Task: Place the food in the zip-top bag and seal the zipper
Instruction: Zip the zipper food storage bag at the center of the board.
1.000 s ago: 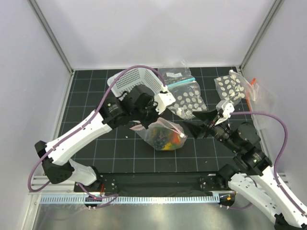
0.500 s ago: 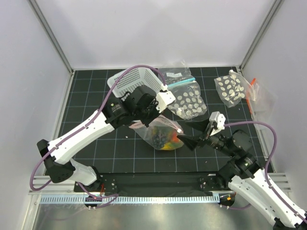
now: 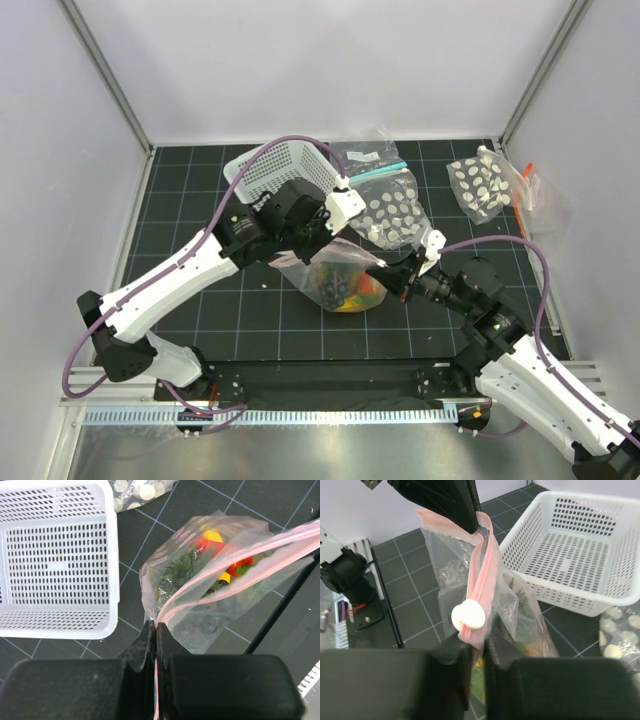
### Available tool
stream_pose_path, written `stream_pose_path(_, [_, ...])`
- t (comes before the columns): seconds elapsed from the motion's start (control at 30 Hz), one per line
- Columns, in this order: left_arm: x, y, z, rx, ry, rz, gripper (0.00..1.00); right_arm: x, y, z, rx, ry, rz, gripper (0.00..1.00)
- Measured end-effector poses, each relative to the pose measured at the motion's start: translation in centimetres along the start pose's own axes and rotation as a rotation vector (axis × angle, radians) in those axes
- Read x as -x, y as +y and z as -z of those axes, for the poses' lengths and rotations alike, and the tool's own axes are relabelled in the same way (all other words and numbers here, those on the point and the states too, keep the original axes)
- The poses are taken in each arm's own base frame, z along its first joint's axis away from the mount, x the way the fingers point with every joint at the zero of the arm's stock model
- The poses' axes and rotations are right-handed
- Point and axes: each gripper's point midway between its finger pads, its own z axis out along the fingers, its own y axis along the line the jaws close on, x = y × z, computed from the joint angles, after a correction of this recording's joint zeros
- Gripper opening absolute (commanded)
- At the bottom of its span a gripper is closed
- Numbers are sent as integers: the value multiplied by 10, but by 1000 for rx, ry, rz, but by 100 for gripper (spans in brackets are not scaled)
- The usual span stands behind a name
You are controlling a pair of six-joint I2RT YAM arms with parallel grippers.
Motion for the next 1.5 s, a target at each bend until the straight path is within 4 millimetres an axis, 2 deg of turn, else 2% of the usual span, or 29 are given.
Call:
stream_pose_path(0.07, [0,0,0,0,0,0,6,1,0,0,1,-1,1,1])
stream_pose_path(0.23, [4,-5,2,-32,-15,4,30,10,2,1,-1,-4,-17,1])
stream_pose_path(0.3, [8,-10,7,-61,-36,4,36,16,2,1,-6,-3,-29,1])
stream_pose_path(0.33, [12,-13,11,-79,-53,3,44,18,2,1,-10,-2,-38,1])
stream_pose_path(0.43, [27,-21,24,-132,-112,-9,56,24,3,2,-18,3,-62,1])
stream_pose_path(0.53, [46,-31,36,-184,-181,-36,59,26,4,3,-25,14,-86,1])
stream_pose_path(0.7, [64,-47,43,-247,-236,-90,59,27,5,5,-33,43,-114,1])
stream_pose_path(0.8, [71,-55,36,-281,-259,-124,59,25,5,6,-36,56,-126,1])
stream_pose_path(0.93, [70,-66,26,-325,-284,-210,60,22,5,7,-40,71,-137,1])
stream_pose_path(1.0, [68,-72,22,-345,-294,-255,57,23,5,7,-40,71,-138,1])
stream_pose_path(1.1, [70,-78,21,-366,-316,-311,42,25,6,8,-39,69,-137,1])
stream_pose_path(1.23, [77,-83,23,-385,-358,-377,42,24,6,8,-37,73,-139,1])
stream_pose_path(1.33, [80,-85,23,-387,-371,-418,35,24,7,8,-37,74,-139,1])
stream_pose_path(1.5, [88,-92,17,-396,-385,-473,35,24,7,8,-37,74,-139,1])
